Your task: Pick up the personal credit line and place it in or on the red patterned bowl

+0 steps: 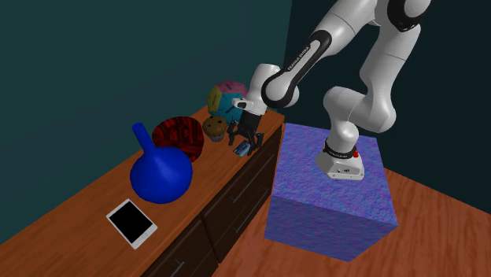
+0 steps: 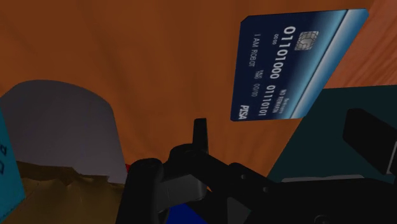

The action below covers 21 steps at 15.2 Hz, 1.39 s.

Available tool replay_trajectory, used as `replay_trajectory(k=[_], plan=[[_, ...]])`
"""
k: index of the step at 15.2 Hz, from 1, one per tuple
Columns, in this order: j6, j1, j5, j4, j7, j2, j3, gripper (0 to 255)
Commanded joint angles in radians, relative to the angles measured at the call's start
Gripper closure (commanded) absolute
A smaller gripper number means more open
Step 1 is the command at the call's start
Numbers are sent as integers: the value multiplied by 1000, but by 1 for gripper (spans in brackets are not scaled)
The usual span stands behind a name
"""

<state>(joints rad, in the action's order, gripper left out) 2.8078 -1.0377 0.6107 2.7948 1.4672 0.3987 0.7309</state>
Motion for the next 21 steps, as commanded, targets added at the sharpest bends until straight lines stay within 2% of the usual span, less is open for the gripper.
replay_trajectory(k=[1,2,3,12,16,21], plan=[[0,-1,1,0,1,0,1,0],[0,0,0,0,0,0,0,0],[0,0,0,0,0,0,0,255],[0,-1,1,0,1,0,1,255],[-54,94,-84,-6,-87,42,-82,255],[-126,179,-163,-22,-174,93,-158,255]])
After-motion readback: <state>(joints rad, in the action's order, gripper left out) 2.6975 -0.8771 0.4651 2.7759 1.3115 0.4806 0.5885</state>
